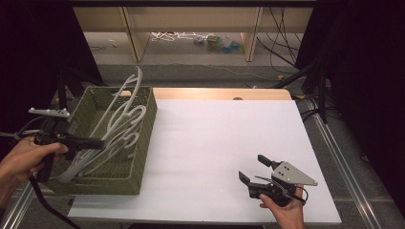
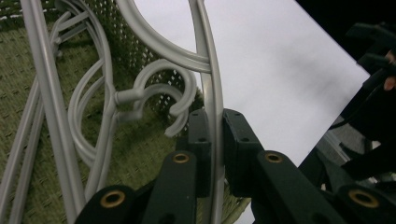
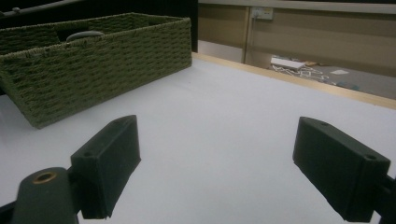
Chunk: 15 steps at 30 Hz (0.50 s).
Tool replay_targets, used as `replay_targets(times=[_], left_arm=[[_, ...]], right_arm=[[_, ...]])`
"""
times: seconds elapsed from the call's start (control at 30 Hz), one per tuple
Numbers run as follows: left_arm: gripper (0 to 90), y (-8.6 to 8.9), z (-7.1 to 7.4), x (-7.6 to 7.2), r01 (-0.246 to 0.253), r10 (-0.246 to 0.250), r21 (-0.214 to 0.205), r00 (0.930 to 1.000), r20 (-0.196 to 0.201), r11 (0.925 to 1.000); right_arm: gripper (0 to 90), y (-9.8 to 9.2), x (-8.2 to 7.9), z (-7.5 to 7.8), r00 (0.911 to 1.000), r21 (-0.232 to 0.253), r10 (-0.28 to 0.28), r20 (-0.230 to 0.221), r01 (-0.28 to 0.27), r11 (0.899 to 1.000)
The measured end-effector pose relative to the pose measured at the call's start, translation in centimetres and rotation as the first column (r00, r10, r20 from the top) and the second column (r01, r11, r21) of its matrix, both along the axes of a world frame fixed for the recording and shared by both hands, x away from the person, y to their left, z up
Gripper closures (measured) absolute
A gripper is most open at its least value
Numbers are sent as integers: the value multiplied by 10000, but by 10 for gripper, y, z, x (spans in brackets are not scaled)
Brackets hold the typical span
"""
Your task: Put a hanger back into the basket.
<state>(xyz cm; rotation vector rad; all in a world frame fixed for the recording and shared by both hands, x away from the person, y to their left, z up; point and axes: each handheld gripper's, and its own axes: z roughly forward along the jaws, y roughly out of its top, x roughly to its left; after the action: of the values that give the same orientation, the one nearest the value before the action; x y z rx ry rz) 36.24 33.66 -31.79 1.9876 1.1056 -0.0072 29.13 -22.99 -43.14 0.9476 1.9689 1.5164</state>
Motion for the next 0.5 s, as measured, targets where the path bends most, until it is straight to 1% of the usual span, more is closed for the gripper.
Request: replay_targets(times=[0.07,0.13,0.17,0.23,0.27,0.4,0.43,0.47,0.5], left_arm=[[823,3,-1,0,31,-31,86,10000,-3,10000],[822,5,-2,1,293,-291,193,9995,-105,9994],[822,5,-4,1,367,-364,173,9991,-209,9992],[822,4,-8,0,367,-352,412,9987,-368,9985],[822,4,-10,1,380,-359,447,9983,-470,9983],[822,6,-14,3,339,-308,472,9974,-651,9983],[822,6,-15,4,465,-428,466,9961,-772,9978],[822,7,-16,5,523,-478,539,9955,-819,9972],[821,7,-17,5,394,-332,724,9959,-843,9966]], right_arm=[[156,0,0,0,10000,16,-2,0,2,10000],[156,0,0,0,10000,18,3,0,-3,10000],[156,0,0,0,10000,7,0,-3,0,10000],[156,0,0,0,10000,-5,23,18,-23,10000],[156,0,0,0,10000,-5,20,19,-20,10000],[156,0,0,0,10000,2,8,10,-8,10000],[156,0,0,0,10000,6,6,7,-6,10000],[156,0,0,0,10000,11,6,3,-6,10000],[156,0,0,0,10000,10,9,0,-9,10000]])
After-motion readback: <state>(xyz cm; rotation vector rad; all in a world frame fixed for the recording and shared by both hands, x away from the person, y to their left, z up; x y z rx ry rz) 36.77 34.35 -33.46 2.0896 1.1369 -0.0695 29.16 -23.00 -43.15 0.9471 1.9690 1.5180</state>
